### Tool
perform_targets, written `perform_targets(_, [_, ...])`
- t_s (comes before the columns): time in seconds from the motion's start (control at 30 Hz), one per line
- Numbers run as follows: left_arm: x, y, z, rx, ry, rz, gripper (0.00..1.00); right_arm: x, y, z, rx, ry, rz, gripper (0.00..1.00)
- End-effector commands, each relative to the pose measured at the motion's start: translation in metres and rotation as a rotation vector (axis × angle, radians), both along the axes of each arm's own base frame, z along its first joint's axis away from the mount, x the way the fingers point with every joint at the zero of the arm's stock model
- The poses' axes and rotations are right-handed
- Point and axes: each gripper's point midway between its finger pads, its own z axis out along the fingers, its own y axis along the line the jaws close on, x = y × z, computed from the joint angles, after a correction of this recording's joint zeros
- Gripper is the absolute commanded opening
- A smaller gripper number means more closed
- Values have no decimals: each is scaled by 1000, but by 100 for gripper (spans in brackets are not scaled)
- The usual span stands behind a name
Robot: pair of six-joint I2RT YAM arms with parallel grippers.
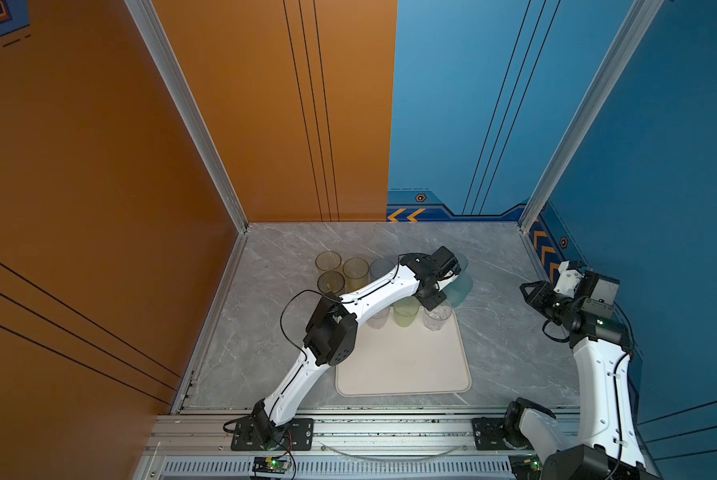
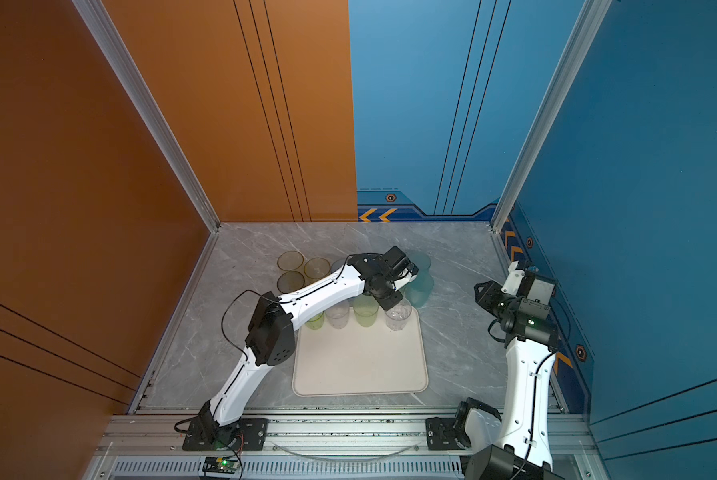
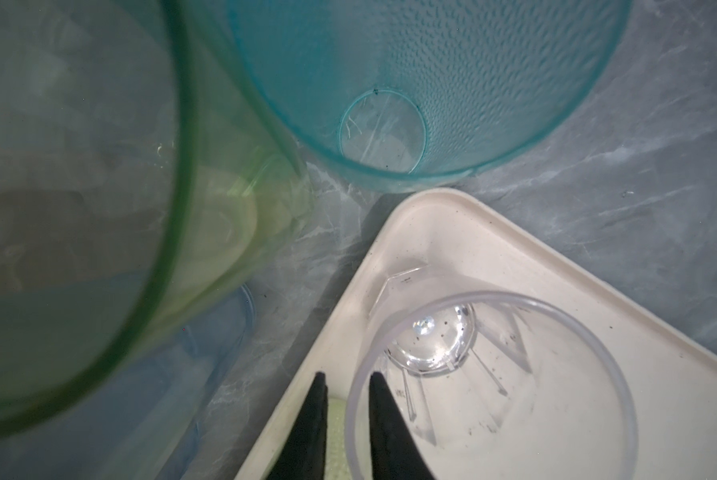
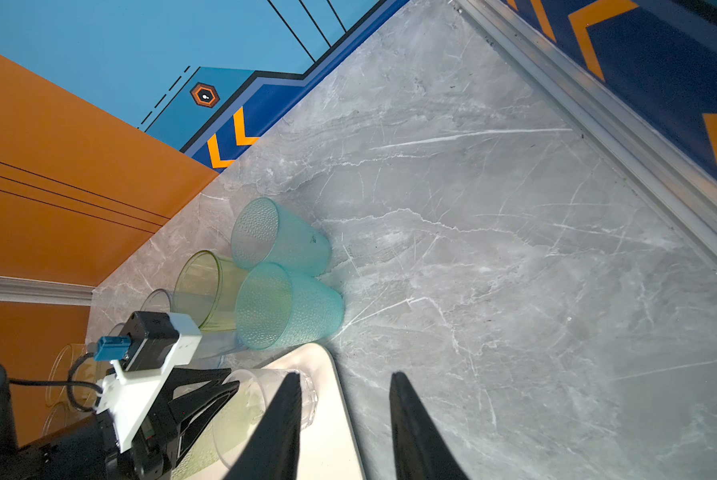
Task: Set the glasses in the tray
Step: 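Lower the clear glass onto the tray beside the pale green cup, open left gripper, then move left gripper to the dark grey glass while right gripper nears teal cup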
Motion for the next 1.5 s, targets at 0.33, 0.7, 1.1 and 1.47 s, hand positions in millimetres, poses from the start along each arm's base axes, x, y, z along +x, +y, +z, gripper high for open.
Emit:
perform_targets(0.33, [1,-8,33,-65,-48,-5,24,1,4,-5,1,17,15,35])
perform_targets(0.7, [-12,-3,58,-82,-77,-21,24,1,5,-6,-2,22,20,35])
perform_targets(1.1, [-30,2,101,-159,-139,-35,21,3,11,-10,-7,46,42,36])
perform_targets(1.47, [-21,67,150,-350,-224,141,22,8,30,-21,-46,111,111,37])
